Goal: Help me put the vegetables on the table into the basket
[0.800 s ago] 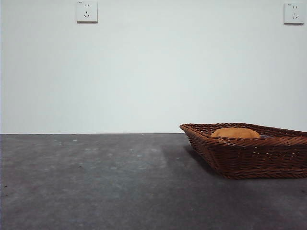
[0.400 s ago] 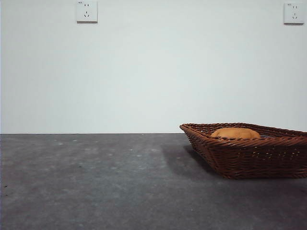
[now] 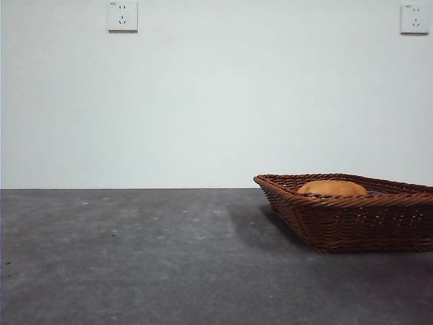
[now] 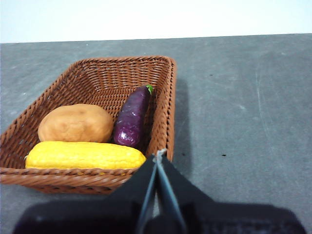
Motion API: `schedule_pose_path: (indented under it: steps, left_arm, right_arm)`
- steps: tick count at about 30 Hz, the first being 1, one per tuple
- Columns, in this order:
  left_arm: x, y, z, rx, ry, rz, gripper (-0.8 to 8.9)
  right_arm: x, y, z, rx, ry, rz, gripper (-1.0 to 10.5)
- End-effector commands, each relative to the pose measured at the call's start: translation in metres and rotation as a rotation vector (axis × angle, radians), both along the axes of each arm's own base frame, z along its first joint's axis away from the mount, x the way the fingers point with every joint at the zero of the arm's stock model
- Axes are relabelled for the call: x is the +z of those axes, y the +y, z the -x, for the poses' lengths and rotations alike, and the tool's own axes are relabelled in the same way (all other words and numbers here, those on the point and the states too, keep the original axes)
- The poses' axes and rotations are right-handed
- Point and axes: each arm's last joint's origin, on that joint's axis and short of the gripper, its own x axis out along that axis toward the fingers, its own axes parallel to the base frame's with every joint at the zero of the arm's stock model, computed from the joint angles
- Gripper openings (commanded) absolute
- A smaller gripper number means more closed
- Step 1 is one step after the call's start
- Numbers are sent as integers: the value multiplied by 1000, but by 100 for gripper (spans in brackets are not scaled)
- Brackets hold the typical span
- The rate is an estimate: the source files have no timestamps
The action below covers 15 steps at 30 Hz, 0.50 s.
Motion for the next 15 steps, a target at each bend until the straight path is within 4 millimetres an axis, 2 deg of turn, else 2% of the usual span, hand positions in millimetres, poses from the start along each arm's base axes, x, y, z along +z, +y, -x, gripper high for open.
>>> schedule_pose_path:
  steps: [1,15]
  left_arm:
    - [-3,0,-1,4,5,6,-4]
    - [-3,0,-1,4,5,6,-4]
  right_arm:
    - [-3,1,-1,-1,5,-8,1]
    - [-3,1,-1,4,7,-8,1]
